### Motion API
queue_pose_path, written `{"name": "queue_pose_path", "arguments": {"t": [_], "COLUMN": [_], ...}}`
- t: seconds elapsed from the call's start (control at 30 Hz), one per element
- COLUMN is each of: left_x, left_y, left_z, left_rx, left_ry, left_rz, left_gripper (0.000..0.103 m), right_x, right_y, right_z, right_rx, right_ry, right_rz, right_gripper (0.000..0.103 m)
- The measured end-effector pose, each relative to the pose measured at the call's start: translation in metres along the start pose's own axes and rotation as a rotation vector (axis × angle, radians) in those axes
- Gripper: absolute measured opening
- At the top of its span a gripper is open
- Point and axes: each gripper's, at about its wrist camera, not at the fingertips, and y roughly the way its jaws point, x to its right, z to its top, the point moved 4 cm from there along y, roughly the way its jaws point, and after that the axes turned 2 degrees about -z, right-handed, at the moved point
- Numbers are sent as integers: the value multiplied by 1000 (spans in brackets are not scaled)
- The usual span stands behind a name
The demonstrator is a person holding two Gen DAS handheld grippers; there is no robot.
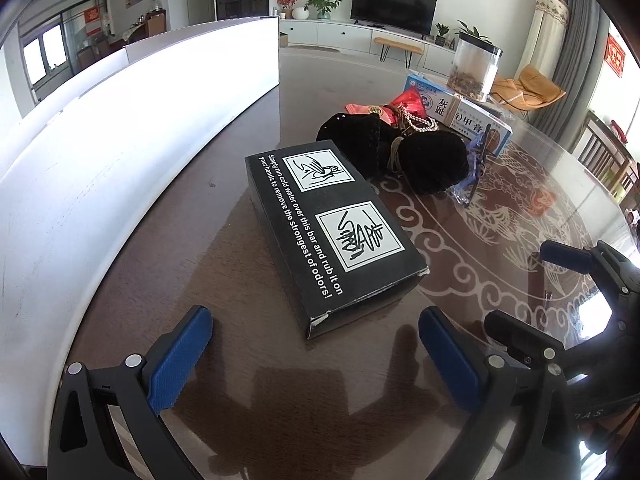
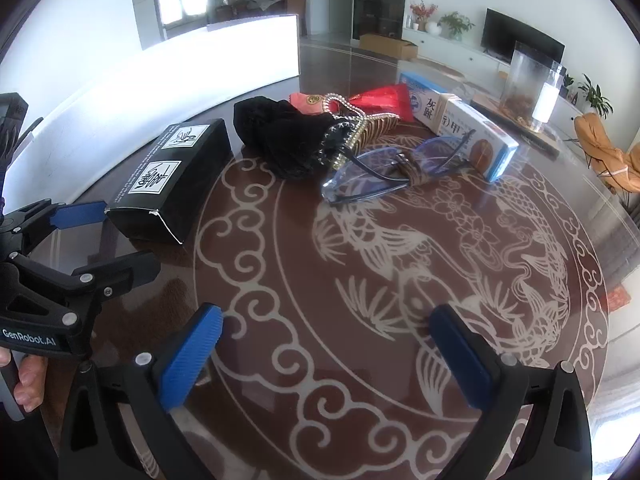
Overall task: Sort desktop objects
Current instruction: 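Lower the open left tool around the black printed box, then close the left tool on the black box while the right tool closes on the glasses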
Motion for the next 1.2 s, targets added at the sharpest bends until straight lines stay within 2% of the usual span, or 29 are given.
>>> {"name": "queue_pose_path", "arguments": {"t": [0.1,0.23,0.4,0.57,0.63,0.7,0.8,0.97,1.2], "left_x": [2,-1,-12,-22,-27,-30,-35,-37,-38], "left_y": [7,11,16,16,14,10,5,4,3], "left_z": [6,14,22,25,25,25,23,22,21], "left_rx": [-14,-13,-12,-12,4,25,42,50,54], "left_ry": [12,4,4,49,63,85,105,96,91], "left_rz": [43,51,51,26,20,10,-4,3,0], "left_gripper": [103,103,103,103,96,80,69,68,68], "right_x": [-1,-1,-1,0,0,0,3,14,19], "right_y": [0,0,0,0,0,0,-2,5,39], "right_z": [0,-1,-1,-1,-1,-1,-2,5,53], "right_rx": [0,0,0,0,0,0,-1,-6,-10], "right_ry": [0,0,0,0,0,-1,23,142,217], "right_rz": [0,0,0,0,0,0,-21,-104,-160], "right_gripper": [103,103,103,103,103,103,103,103,103]}}
